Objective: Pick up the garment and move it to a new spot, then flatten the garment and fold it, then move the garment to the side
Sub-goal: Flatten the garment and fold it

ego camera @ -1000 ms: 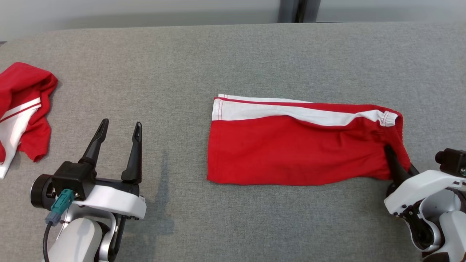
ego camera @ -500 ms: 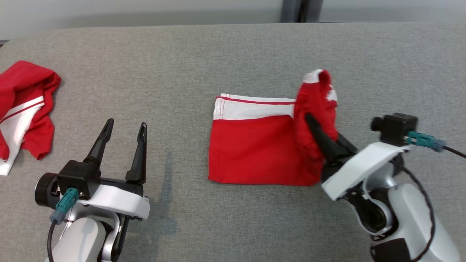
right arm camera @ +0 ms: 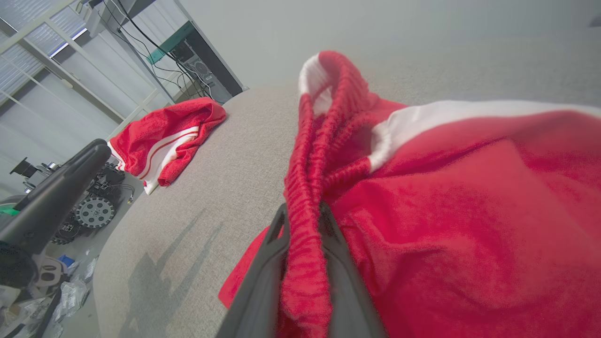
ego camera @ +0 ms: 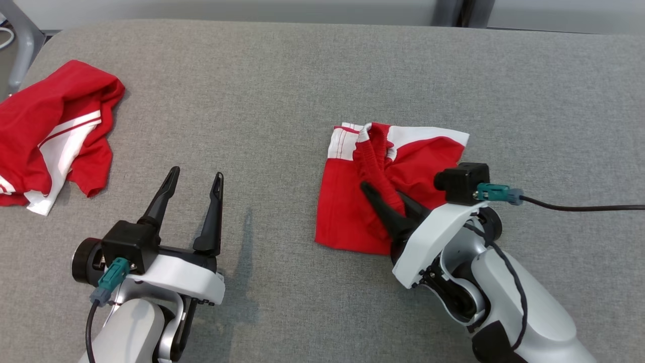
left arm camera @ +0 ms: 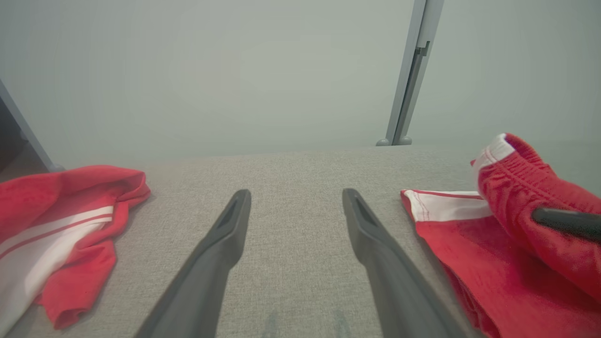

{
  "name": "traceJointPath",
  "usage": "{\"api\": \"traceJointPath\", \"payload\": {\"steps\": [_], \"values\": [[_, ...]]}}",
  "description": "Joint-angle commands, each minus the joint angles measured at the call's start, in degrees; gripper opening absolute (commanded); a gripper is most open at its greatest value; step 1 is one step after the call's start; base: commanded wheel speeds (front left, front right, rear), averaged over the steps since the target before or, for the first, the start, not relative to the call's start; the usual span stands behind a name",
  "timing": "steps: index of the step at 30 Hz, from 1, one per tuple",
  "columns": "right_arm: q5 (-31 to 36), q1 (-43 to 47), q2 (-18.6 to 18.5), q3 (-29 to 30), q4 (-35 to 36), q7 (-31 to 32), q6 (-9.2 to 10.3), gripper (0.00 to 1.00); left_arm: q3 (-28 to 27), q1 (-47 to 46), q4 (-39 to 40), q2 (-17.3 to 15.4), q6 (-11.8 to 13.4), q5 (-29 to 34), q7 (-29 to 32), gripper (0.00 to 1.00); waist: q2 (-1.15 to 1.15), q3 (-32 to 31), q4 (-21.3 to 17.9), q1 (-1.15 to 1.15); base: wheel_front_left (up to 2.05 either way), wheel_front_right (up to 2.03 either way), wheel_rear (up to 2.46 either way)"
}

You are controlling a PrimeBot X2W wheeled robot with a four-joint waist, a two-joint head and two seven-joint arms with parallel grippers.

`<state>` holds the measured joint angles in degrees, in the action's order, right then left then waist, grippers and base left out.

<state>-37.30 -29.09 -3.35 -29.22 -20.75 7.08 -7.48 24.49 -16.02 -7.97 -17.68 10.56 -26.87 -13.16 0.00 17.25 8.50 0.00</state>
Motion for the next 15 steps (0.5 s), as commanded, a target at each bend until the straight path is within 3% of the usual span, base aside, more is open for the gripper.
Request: {"api": "traceJointPath", "payload": {"steps": [1,11,15], "values": [[0.29,-0.97,0.0,-0.94,-1.42,-1.15,-0.03,1.0,-0.08,-1.3,-0.33,-0.08,-0.34,-0.3,-0.37,1.0,0.0,0.18,0.25,0.0,0.0,0.0,0.0],[-2.24,-3.6,0.21,-9.8,-2.86,-6.43,-0.03,1.0,-0.18,-1.91,-1.64,0.19,-0.62,-0.33,-0.89,1.0,0.0,0.7,-0.59,0.0,0.0,0.0,0.0],[-1.23,-2.88,-0.41,-8.99,-1.7,-10.9,-0.03,1.0,-0.34,-2.18,-1.86,0.13,-0.39,-0.4,-1.06,1.0,0.0,0.49,-1.17,0.0,0.0,0.0,0.0]]}}
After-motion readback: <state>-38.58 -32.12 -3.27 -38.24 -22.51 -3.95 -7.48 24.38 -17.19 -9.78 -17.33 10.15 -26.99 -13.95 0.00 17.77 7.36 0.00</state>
